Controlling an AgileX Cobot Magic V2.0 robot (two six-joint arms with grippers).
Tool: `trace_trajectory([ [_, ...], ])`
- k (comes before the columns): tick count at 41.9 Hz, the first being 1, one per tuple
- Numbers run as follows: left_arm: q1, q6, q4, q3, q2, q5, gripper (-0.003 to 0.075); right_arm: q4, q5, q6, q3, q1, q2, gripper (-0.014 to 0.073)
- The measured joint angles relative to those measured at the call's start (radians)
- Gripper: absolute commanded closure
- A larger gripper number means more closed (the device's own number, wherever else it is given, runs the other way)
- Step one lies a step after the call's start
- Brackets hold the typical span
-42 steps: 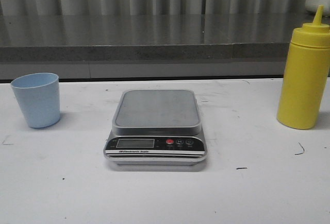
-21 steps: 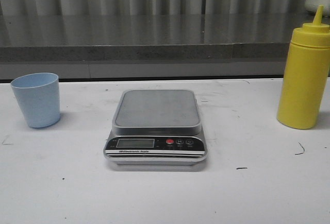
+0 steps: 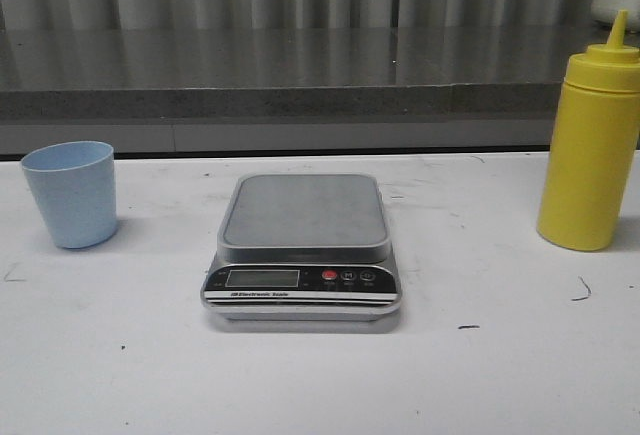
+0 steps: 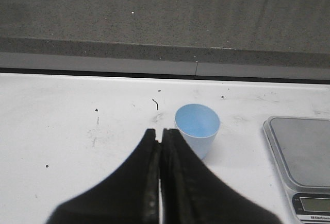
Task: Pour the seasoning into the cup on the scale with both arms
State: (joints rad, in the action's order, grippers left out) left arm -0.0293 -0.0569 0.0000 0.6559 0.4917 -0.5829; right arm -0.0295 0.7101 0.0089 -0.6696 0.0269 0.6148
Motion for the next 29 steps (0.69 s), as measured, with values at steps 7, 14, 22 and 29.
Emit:
trace_trajectory([
  [7, 0.000, 0.000, 0.000, 0.000, 0.000, 0.000, 0.0262, 0.000, 0.003, 0.000, 0.000, 0.000, 0.000, 0.0121],
  [14, 0.000, 0.000, 0.008, 0.000, 0.000, 0.000, 0.0185, 0.000, 0.003, 0.000, 0.000, 0.000, 0.000, 0.0121],
  [22, -0.002, 0.000, 0.011, 0.000, 0.001, 0.004, 0.0185, 0.000, 0.003, 0.000, 0.000, 0.000, 0.000, 0.0121],
  [29, -0.062, 0.000, 0.013, 0.017, 0.060, 0.004, 0.0182, 0.000, 0.003, 0.000, 0.000, 0.000, 0.000, 0.0121],
])
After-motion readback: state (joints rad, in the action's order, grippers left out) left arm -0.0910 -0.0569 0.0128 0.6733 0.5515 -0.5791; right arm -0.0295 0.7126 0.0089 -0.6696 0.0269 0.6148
